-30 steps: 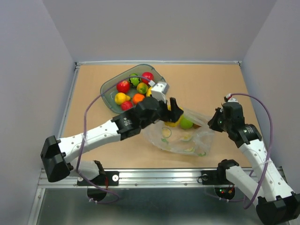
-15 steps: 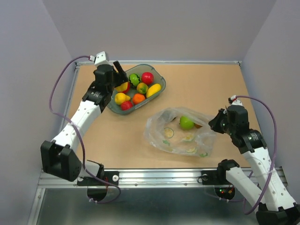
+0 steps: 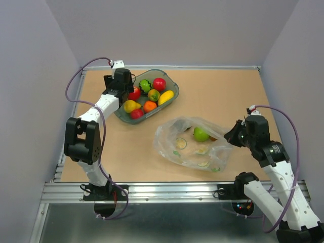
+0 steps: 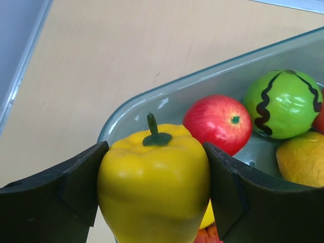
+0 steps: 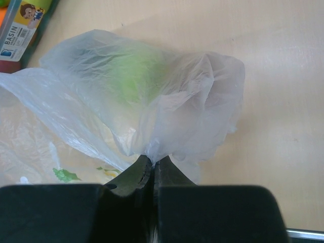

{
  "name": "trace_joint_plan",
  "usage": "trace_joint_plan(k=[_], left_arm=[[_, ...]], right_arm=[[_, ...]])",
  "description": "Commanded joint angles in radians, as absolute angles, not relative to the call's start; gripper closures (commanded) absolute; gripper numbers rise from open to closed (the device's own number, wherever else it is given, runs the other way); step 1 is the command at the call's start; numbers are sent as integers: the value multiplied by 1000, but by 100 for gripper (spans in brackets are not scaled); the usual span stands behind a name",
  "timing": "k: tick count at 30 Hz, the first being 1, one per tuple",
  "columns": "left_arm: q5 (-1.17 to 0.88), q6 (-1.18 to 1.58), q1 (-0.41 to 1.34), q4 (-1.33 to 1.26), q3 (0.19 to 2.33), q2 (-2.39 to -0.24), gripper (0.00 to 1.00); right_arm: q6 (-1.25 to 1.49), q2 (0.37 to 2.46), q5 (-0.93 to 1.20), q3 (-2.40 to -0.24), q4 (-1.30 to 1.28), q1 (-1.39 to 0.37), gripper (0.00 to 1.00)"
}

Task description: Untie the knot of the plastic bag and take out the fruit

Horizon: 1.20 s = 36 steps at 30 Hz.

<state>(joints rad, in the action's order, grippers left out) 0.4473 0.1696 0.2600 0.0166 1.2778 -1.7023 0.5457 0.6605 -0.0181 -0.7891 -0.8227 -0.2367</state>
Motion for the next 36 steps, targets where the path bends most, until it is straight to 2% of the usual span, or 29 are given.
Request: trace_joint_plan(k=[1, 6, 10, 16, 23, 27, 32, 36], left_arm=[[497, 75, 253, -40, 1328, -1694, 10], [445, 98, 253, -19, 1319, -1680, 1], [413, 129, 255, 23, 1318, -1638, 1], [305, 213, 310, 78, 1260, -1444, 1], [221, 304, 553, 120, 1167, -1207, 1], [203, 310, 791, 104, 1083, -1108, 1], [258, 327, 1026, 83, 1039, -1098, 1], [275, 391, 1147, 17, 1029, -1184, 4]], right_arm=[[561, 643, -15, -877, -848, -242, 99], [566, 632, -26, -873, -862, -242, 99], [557, 643, -29, -876, -862, -242, 99], [519, 676, -52, -900, -859, -242, 99], [463, 719, -54, -919, -838, -241, 99], [446, 735, -45, -919, -821, -241, 99], [436, 752, -14, -914, -796, -242, 99], [428, 759, -9, -913, -788, -242, 99]])
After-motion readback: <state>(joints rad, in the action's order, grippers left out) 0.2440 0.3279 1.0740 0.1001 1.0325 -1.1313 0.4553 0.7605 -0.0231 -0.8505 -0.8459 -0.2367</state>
